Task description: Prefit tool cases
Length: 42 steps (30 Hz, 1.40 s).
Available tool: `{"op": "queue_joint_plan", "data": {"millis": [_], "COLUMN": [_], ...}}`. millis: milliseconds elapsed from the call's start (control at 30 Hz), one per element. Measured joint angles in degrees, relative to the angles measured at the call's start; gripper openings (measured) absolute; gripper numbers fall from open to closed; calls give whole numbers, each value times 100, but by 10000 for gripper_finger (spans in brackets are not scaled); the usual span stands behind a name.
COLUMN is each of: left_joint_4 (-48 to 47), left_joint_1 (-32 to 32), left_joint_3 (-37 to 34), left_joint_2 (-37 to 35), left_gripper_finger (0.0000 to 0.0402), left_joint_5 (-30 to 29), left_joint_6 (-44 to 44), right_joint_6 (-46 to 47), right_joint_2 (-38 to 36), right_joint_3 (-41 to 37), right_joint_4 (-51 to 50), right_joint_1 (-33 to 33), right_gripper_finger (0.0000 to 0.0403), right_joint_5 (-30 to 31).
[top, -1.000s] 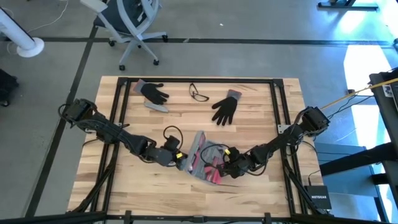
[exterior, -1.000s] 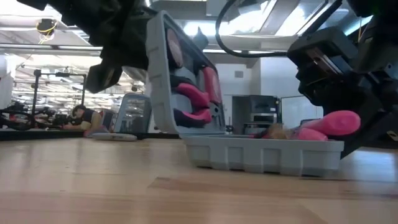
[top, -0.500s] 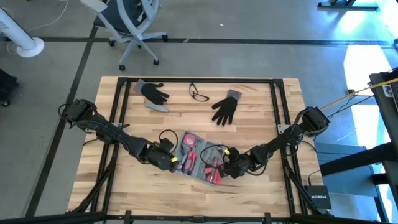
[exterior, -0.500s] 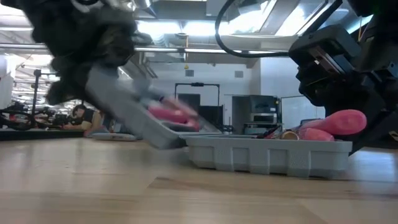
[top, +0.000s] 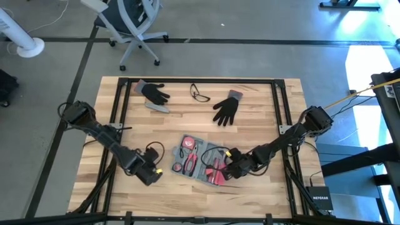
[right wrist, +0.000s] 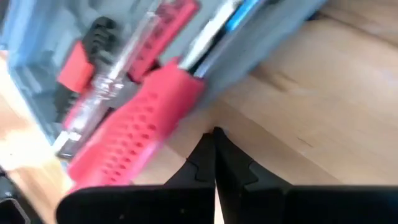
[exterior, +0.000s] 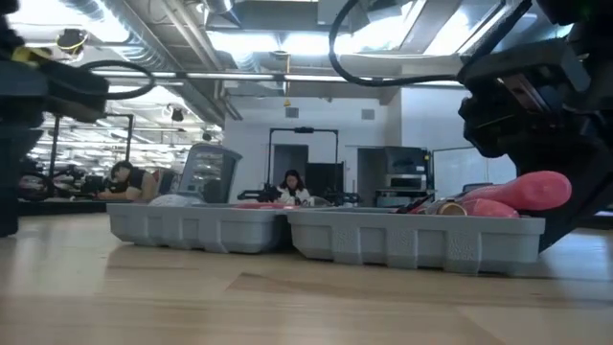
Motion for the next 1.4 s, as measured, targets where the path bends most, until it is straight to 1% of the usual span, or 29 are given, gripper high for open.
{"op": "queue_joint_plan", "data": {"millis": [100, 200, 333, 433, 500, 600, 700, 767, 833, 900, 1000, 1067, 1133, 1200, 1267, 1300, 1400], "left_joint_4": [242, 254, 355, 365, 336, 341, 430, 526, 616, 649, 663, 747, 881, 928, 908, 908, 1057], "left_joint_1": [-111, -82, 210, 524, 817, 1268, 1690, 1971, 2218, 2398, 2528, 2531, 2521, 2486, 2460, 2455, 2481], "left_joint_3": [-190, -232, -251, -250, -264, -280, -287, -294, -295, -295, -295, -344, -448, -531, -571, -571, -578], "left_joint_2": [-26, -47, -154, -157, -160, -165, -161, -160, -157, -151, -144, -145, -151, -155, -159, -161, -161], "left_gripper_finger": [0, 0, 0, 0, 0, 0, 0, 0, 0, 0, 0, 0, 0, 0, 0, 0, 0], "left_joint_5": [-87, -57, 89, 181, 350, 636, 685, 676, 678, 771, 897, 896, 898, 891, 887, 892, 1027], "left_joint_6": [-295, -106, 523, 1325, 1875, 2764, 3776, 4333, 4819, 5110, 5284, 5372, 5304, 5165, 5009, 4955, 4835], "right_joint_6": [-9, -81, -124, -127, -50, 25, 124, 293, 337, 320, -14, -119, -138, -172, -339, -504, -1339], "right_joint_2": [-172, -480, -868, -1060, -1247, -1703, -2019, -2089, -2097, -2095, -1989, -1880, -1772, -1687, -1608, -1547, -1329], "right_joint_3": [-3, -28, -43, -40, -41, 35, 162, 175, 175, 175, 184, 188, 240, 349, 461, 517, 755], "right_joint_4": [-534, -1263, -2012, -2444, -2554, -2477, -2824, -2886, -2703, -2237, -1280, -921, -947, -1028, -1095, -1093, -1261], "right_joint_1": [4, 4, 11, 11, 11, 11, 9, 4, 2, 2, 2, 4, 4, -9, -77, -102, -254], "right_gripper_finger": [0, 0, 0, 0, 0, 0, 0, 0, 0, 0, 3, 9, 20, 35, 55, 67, 110], "right_joint_5": [-26, -178, -368, -456, -442, -66, 513, 760, 933, 997, 1001, 1097, 1222, 1475, 1523, 1392, 605]}}
